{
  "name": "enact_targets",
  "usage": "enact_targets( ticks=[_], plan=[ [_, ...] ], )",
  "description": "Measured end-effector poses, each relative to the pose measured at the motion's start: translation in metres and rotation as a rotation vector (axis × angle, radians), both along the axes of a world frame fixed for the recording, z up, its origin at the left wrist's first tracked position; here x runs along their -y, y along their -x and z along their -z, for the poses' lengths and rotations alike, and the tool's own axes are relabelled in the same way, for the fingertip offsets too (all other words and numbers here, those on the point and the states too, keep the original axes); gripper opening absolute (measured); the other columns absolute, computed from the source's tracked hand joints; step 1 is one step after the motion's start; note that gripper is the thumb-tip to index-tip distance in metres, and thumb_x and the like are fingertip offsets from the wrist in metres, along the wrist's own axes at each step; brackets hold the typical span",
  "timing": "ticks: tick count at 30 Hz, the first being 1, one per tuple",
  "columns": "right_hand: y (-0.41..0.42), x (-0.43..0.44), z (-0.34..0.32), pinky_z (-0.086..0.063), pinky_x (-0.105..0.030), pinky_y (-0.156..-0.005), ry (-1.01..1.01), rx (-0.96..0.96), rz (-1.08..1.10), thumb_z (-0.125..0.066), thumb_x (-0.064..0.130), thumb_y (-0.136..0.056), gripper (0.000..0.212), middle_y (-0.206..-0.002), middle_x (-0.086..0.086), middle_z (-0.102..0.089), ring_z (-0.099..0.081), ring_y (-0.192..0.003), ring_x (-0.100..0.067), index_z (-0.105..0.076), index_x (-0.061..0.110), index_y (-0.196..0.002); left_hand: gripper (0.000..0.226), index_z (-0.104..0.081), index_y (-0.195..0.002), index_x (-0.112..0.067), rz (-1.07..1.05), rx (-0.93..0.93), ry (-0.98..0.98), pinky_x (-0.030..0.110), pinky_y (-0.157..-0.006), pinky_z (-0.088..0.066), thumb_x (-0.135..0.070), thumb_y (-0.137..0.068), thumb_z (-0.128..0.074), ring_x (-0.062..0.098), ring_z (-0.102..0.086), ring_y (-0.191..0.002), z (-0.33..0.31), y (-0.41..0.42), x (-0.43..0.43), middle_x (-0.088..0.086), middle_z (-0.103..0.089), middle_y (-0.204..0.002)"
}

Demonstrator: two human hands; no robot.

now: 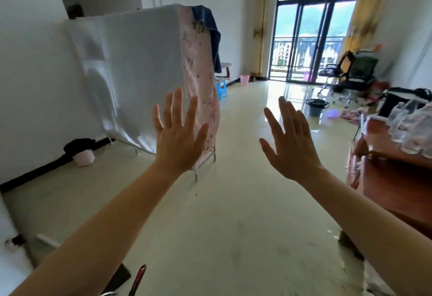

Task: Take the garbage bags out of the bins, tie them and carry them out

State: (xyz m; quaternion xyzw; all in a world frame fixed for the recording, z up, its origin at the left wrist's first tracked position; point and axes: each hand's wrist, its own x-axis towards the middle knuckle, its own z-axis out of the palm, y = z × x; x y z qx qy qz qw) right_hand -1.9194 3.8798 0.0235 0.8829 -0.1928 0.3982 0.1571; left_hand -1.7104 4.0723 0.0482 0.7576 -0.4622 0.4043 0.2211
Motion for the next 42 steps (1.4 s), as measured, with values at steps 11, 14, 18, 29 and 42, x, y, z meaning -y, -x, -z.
enact_targets(
  ticks=[11,14,18,29,42],
  plan=[
    [0.048,0.227,0.037,-0.008,-0.051,-0.124,-0.122,0.068,0.466,-0.047,0.046,-0.1,0.076,-0.167,-0.015,0.006,0.0,-0.154,-0.033,-0.01,0.018,-0.16,0.065,-0.024,-0.158,-0.016,0.353,0.003,-0.107,0.063,-0.119,-0.013,-0.05,-0.104,-0.033,0.034,-0.007,-0.154,0.037,-0.01,0.305,0.017,-0.01,-0.166],
    [0.033,0.298,0.031,-0.004,-0.049,-0.123,-0.2,0.096,0.516,-0.05,0.045,-0.098,0.082,-0.167,-0.013,0.008,0.002,-0.154,-0.031,-0.004,0.02,-0.16,0.065,-0.023,-0.158,-0.016,0.393,0.006,-0.133,0.061,-0.12,-0.01,-0.052,-0.104,-0.03,0.034,-0.007,-0.154,0.03,-0.029,0.38,0.017,-0.01,-0.167],
    [-0.002,0.387,0.011,-0.008,-0.052,-0.123,-0.247,0.138,0.529,-0.053,0.043,-0.097,0.082,-0.167,-0.013,0.007,-0.002,-0.154,-0.033,-0.006,0.019,-0.16,0.065,-0.021,-0.159,-0.017,0.406,0.033,-0.1,0.057,-0.122,-0.005,-0.05,-0.104,-0.031,0.033,-0.004,-0.154,0.003,-0.071,0.469,0.016,-0.007,-0.167],
    [-0.179,0.625,0.022,-0.005,-0.051,-0.124,-0.188,0.03,0.441,-0.048,0.045,-0.098,0.08,-0.167,-0.015,0.008,0.005,-0.154,-0.029,-0.007,0.017,-0.16,0.067,-0.022,-0.159,-0.015,0.435,-0.011,-0.035,0.06,-0.121,-0.011,-0.051,-0.103,-0.033,0.033,-0.004,-0.154,0.026,-0.218,0.715,0.017,-0.007,-0.167],
    [-0.266,0.963,0.013,-0.013,-0.056,-0.122,-0.118,0.098,0.59,-0.05,0.046,-0.097,0.08,-0.167,-0.011,0.009,0.0,-0.155,-0.028,-0.01,0.017,-0.16,0.065,-0.016,-0.159,-0.019,0.643,-0.007,-0.058,0.06,-0.12,-0.014,-0.051,-0.103,-0.03,0.032,-0.002,-0.155,0.01,-0.321,1.104,0.015,-0.003,-0.167]
  ],
)
